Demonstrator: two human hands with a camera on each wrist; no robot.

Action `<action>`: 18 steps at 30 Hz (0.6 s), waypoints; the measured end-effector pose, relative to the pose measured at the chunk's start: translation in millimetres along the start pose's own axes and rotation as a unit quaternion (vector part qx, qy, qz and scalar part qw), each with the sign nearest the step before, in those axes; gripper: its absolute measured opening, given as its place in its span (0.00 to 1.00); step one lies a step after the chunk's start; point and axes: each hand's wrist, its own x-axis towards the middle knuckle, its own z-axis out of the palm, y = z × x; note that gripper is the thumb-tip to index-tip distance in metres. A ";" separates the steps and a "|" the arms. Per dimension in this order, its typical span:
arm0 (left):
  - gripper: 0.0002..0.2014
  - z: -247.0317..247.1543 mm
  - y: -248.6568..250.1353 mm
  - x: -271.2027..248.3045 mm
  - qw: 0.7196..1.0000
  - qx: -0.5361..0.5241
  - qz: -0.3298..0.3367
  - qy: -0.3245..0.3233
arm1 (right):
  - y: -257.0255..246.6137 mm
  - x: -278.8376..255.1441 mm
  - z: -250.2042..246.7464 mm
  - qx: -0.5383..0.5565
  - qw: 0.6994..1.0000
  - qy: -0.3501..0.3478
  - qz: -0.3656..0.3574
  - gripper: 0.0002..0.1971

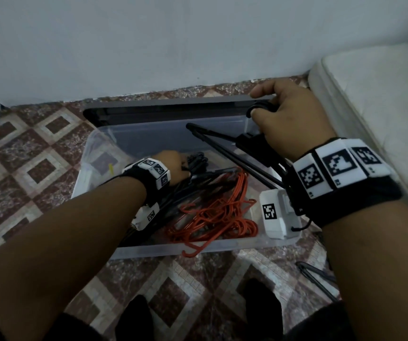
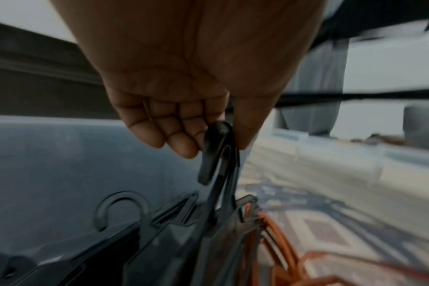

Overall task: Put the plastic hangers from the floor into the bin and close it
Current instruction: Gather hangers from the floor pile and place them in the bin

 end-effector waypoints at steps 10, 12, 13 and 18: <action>0.06 -85.6 -0.4 -79.3 0.975 -0.084 -0.002 0.206 | 2.6 -3.4 -10.2 0.003 1.000 0.026 0.004 0.10; 0.06 -89.9 1.0 -90.8 0.966 -0.088 0.002 0.243 | 2.6 -4.8 -11.0 0.005 1.000 0.027 0.004 0.10; 0.06 -92.7 2.3 -95.2 0.957 -0.102 0.000 0.272 | 2.6 -5.2 -11.4 0.004 1.000 0.028 0.003 0.10; 0.07 -117.8 10.2 -107.1 0.931 -0.142 0.040 0.333 | 3.2 -4.3 -12.9 0.008 0.999 0.033 -0.002 0.10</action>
